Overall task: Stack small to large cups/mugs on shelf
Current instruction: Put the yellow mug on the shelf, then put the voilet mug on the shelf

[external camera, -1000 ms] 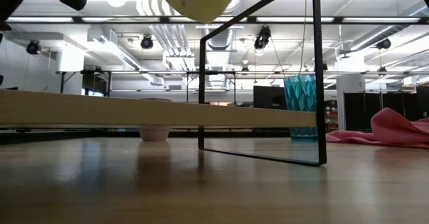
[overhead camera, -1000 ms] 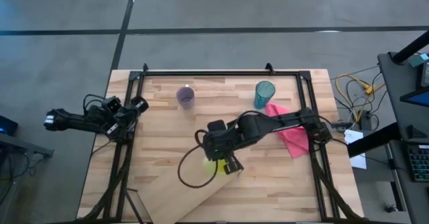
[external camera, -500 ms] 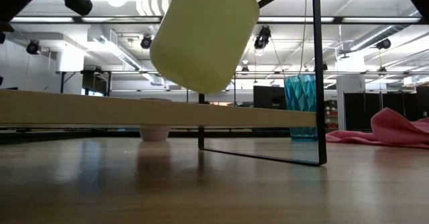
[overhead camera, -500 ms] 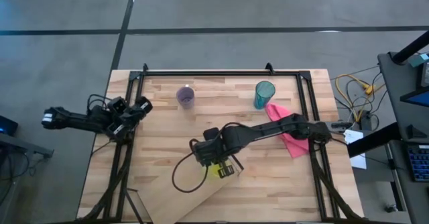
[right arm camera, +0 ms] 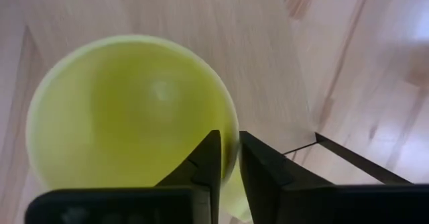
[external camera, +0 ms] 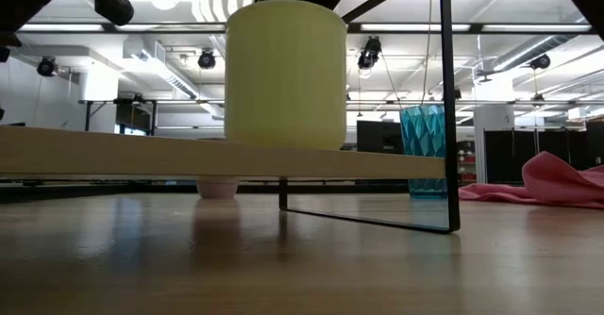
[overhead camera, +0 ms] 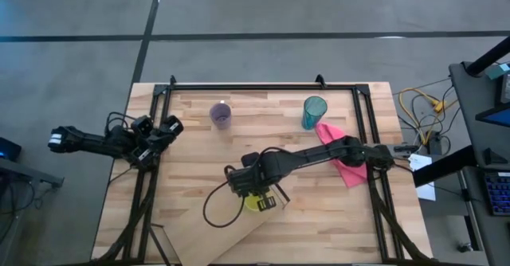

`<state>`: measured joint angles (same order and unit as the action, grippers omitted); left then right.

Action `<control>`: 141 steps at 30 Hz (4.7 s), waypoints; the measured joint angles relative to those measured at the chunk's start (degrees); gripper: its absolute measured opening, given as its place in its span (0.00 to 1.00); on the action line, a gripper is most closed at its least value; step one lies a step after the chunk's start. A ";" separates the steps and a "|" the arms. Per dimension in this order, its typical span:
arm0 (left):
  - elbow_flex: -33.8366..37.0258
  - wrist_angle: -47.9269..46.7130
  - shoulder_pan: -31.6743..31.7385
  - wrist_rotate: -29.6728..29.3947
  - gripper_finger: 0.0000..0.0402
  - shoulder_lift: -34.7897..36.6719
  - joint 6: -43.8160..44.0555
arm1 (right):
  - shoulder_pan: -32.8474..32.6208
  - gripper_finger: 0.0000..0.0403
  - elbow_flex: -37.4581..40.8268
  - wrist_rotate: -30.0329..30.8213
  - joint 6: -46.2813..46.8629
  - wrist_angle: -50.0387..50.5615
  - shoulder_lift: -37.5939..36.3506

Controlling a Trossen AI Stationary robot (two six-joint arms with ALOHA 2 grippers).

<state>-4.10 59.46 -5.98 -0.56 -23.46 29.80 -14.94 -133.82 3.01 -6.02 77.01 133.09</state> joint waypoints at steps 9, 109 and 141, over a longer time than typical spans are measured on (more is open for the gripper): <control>0.00 0.02 0.00 0.02 0.12 -0.05 -0.07 | 0.08 0.15 0.00 0.01 1.52 -0.84 -0.59; -65.19 -106.66 29.24 -10.52 0.12 -66.70 -10.67 | 0.21 0.15 -1.05 7.61 24.85 7.13 -24.41; -66.67 -107.02 29.27 -7.61 0.12 -66.45 -10.47 | 0.21 0.16 -1.05 7.63 24.02 7.17 -24.41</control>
<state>-70.77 -47.56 23.29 -8.16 -89.91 19.34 -14.72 -134.87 10.63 18.00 84.18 108.68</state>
